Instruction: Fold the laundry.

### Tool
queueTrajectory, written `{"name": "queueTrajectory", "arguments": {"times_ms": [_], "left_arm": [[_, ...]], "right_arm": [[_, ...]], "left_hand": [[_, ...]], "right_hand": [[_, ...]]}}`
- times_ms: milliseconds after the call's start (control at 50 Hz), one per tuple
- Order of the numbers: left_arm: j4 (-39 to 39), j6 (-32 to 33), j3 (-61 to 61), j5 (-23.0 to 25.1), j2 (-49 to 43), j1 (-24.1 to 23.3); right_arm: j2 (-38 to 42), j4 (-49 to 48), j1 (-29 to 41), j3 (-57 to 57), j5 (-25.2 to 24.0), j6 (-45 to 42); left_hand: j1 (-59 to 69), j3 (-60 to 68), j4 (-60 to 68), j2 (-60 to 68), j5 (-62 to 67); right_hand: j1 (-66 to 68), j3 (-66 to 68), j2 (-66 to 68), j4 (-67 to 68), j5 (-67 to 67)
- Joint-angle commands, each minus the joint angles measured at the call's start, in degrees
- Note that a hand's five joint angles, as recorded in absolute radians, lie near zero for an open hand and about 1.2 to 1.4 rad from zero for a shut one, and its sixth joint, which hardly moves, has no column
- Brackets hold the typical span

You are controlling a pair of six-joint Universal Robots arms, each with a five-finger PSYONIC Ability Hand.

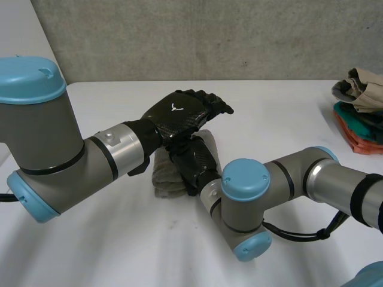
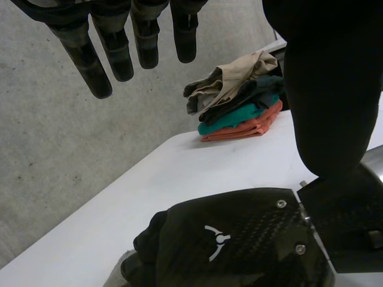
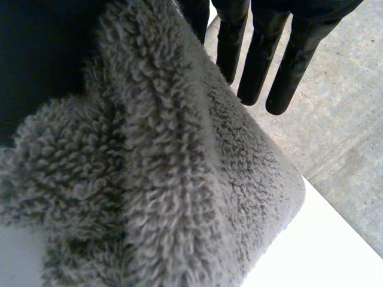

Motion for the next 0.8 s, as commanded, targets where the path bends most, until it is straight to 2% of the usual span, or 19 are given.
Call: {"name": "queueTrajectory", "arguments": {"times_ms": [20, 80, 200, 260, 380, 440, 520, 540, 600, 660, 680, 800], "left_arm": [[0.0, -0.03, -0.19, 0.0, 0.24, -0.02], [0.0, -0.03, -0.27, 0.0, 0.33, 0.07], [0.0, -0.03, -0.1, -0.09, 0.94, 0.77], [0.09, -0.12, -0.1, -0.09, 2.34, 1.82], [0.18, -0.21, -0.19, -0.18, 3.67, 3.32], [0.17, -0.21, -0.36, -0.18, 3.93, 3.49], [0.26, -0.21, -0.89, -0.18, 4.11, 3.58], [0.18, -0.21, -0.89, -0.18, 4.11, 3.58], [0.18, -0.21, -0.89, -0.18, 4.02, 3.58], [0.18, -0.21, -0.98, -0.18, 4.11, 3.32], [0.18, -0.21, -0.98, -0.18, 4.11, 3.23], [0.18, -0.65, -1.15, -0.18, 4.46, 2.97]], "right_arm": [[2.03, 0.73, -0.78, -3.54, 0.07, -0.17], [2.3, 0.73, -2.1, -5.03, 0.24, -0.17], [0.37, 1.87, -3.77, -5.13, 1.56, -0.43], [-1.74, 5.38, -5.87, -4.25, 2.0, -1.39], [-9.1, 8.55, -16.4, 2.32, 1.04, -6.56], [-11.14, 6.97, -19.32, 3.83, -0.63, -8.42], [-12.64, 1.44, -23.71, 3.92, -6.77, -8.69], [-13.43, -2.05, -25.64, 3.31, -9.57, -8.26], [-14.31, -9.43, -28.37, 0.43, -12.23, -6.16], [-14.75, -13.32, -30.22, -3.01, -12.32, -2.55], [-14.84, -15.34, -32.32, -6.33, -12.59, 1.46], [-12.91, -17.2, -40.85, -16.98, -13.2, 11.69]], "left_hand": [[3.7, 3.7, 3.36, 3.44, 3.26], [3.7, 3.7, 3.36, 3.44, 3.26], [3.7, 3.7, 3.36, 3.44, 3.26], [3.7, 3.7, 3.36, 3.44, 3.26], [3.7, 3.7, 3.36, 3.44, 3.26], [3.7, 3.7, 3.36, 3.44, 3.26], [3.7, 3.7, 3.36, 3.44, 3.26], [3.7, 3.7, 3.36, 3.44, 3.26], [3.7, 3.7, 3.36, 3.44, 3.26], [3.7, 3.7, 3.36, 3.44, 3.26], [3.54, 3.54, 3.2, 3.27, 3.09], [3.7, 3.7, 3.36, 3.44, 3.26]], "right_hand": [[30.08, 28.53, 28.84, 28.41, 30.91], [55.2, 53.65, 53.97, 53.53, 56.03], [55.31, 53.76, 54.07, 53.64, 56.13], [55.31, 53.76, 54.07, 53.64, 56.13], [55.31, 53.76, 54.07, 53.64, 56.13], [55.31, 53.76, 54.07, 53.64, 56.13], [55.31, 53.76, 54.07, 53.64, 56.13], [55.31, 53.76, 54.07, 53.64, 56.13], [55.31, 53.76, 54.07, 53.64, 56.13], [55.31, 53.76, 54.07, 53.64, 56.13], [55.31, 53.76, 54.07, 53.64, 56.13], [55.31, 53.76, 54.07, 53.64, 56.13]]}}
